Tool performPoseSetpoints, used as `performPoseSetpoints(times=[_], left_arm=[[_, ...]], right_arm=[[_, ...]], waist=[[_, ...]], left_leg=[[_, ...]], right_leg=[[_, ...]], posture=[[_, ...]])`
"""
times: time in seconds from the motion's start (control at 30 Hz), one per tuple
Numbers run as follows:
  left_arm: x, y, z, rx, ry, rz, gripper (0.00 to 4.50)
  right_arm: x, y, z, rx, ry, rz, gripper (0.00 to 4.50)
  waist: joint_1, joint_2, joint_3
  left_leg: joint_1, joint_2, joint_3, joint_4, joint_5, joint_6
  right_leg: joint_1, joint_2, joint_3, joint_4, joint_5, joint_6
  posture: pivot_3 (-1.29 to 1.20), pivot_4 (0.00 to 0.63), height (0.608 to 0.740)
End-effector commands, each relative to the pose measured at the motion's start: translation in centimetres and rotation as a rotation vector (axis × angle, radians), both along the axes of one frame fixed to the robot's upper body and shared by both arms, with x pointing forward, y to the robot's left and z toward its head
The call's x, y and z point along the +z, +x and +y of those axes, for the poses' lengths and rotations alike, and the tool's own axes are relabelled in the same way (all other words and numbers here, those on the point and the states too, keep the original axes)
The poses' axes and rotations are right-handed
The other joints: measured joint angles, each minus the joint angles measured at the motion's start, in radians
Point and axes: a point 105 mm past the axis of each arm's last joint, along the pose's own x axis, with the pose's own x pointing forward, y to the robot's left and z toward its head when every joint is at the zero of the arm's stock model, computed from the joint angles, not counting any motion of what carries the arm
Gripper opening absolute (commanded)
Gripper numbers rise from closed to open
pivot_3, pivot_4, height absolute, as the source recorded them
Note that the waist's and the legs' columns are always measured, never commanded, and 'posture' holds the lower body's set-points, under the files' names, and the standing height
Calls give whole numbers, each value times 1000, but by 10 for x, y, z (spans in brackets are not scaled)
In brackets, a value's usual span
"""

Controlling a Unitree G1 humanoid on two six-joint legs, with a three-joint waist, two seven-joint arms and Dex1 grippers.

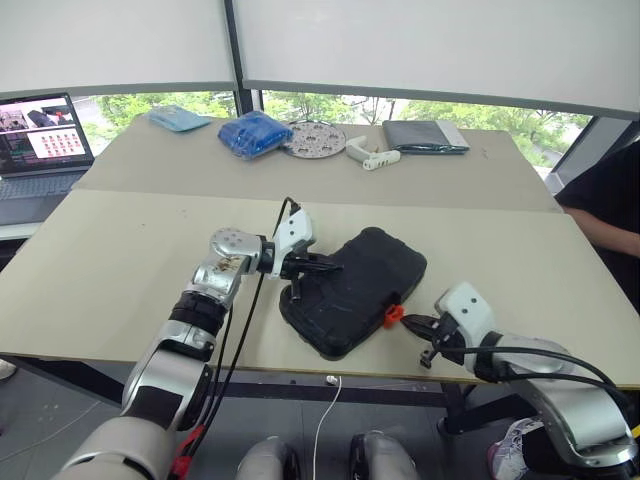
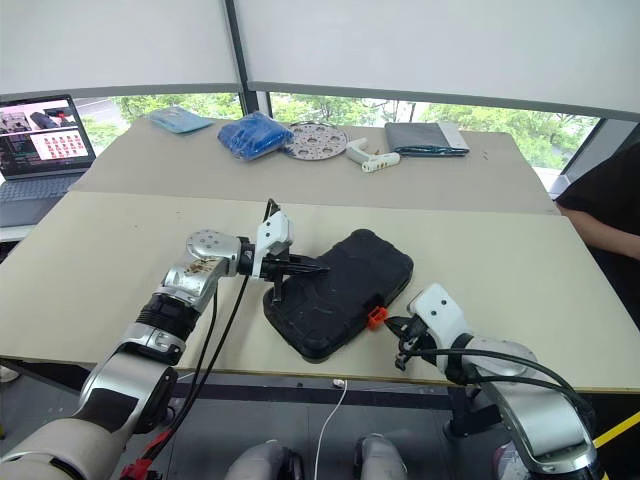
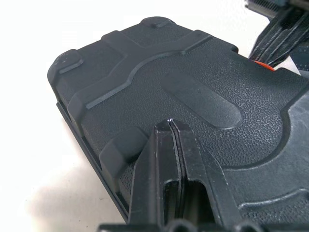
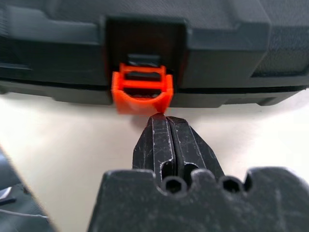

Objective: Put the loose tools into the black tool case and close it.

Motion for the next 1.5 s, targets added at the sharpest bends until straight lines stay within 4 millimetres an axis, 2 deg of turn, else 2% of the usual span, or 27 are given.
performPoseSetpoints(times=[0.03, 0.13, 0.23, 0.4, 0.5, 0.63, 0.8, 0.93, 1.03, 1.13, 1.3, 1.4, 1.5], left_arm=[[-17, -3, -1, -7, 59, 38, 42], [-22, -7, -4, -42, 99, 9, 42], [-39, -13, -3, -111, 220, -76, 42], [-56, -15, -3, -187, 359, -193, 42], [-56, -12, -7, -187, 365, -212, 42], [-55, -10, -12, -190, 355, -218, 42], [-51, -7, -15, -177, 325, -209, 42], [-39, -1, -8, -105, 240, -121, 42], [-14, 7, 24, -4, 123, 4, 700], [14, 4, 64, 56, 31, 83, 1787], [75, -27, 138, 118, -46, 184, 3549], [85, -44, 166, 175, 0, 180, 4500], [86, -55, 173, 189, 22, 180, 4500]], right_arm=[[8, 2, 6, 14, 20, -51, 0], [9, 1, 9, 18, 39, -49, 0], [15, -1, 12, 23, 67, -58, 0], [35, -3, 15, 24, 122, -85, 0], [45, -3, 20, 41, 160, -84, 0], [42, 0, 26, 44, 178, -58, 0], [29, 7, 22, 10, 146, -31, 0], [36, 3, 11, -9, 148, -48, 0], [55, -17, -5, 50, 174, -52, 768], [72, -33, -24, 119, 156, -48, 1817], [112, -45, -69, 166, 181, -20, 3527], [128, -51, -85, 203, 201, 9, 4481], [127, -50, -95, 225, 167, 34, 4481]], waist=[[1, 0, 0], [2, 0, 0], [1, 1, 0], [0, 11, -10], [0, 16, -15], [-3, 16, -19], [-3, 15, -28], [-3, 14, -32], [-3, 14, -32], [-21, 12, -31], [-21, 4, -17], [-16, 4, -15], [0, 4, -14]], left_leg=[[0, 0, 0, 0, 0, 0], [0, 0, 0, 0, 0, 0], [0, 0, 0, 0, 0, 0], [3, 0, 0, -1, -1, 1], [4, 0, 0, -1, -2, 3], [6, 1, 0, -1, -4, 9], [10, 1, 0, -2, -4, 9], [10, 1, 0, -3, -4, 9], [6, 1, -1, -3, -4, 9], [0, 2, -1, -3, -1, 5], [0, 2, -1, -5, -1, -1], [-2, 2, -2, -5, -1, 0], [0, 1, -3, -5, -5, 3]], right_leg=[[0, 0, 0, 0, 0, 0], [0, 0, 0, 0, 0, 0], [0, 0, 0, 0, 0, 0], [2, 0, 1, -1, 0, 0], [3, -1, 1, -1, 0, 0], [4, 0, 1, -1, 3, -1], [7, -1, 1, -1, 3, -1], [7, -1, 1, -2, 2, -2], [3, -1, 1, -1, 2, -2], [-2, 1, 1, -1, 1, -2], [-3, 4, 0, -1, -3, -3], [-3, 3, -1, -4, -3, -2], [0, -2, -1, -5, -6, 2]], posture=[[0, 150, 718], [0, 150, 718], [0, 150, 718], [0, 150, 718], [0, 150, 718], [0, 150, 718], [0, 150, 718], [0, 150, 718], [0, 150, 718], [0, 150, 718], [0, 150, 718], [0, 150, 718], [0, 150, 718]])
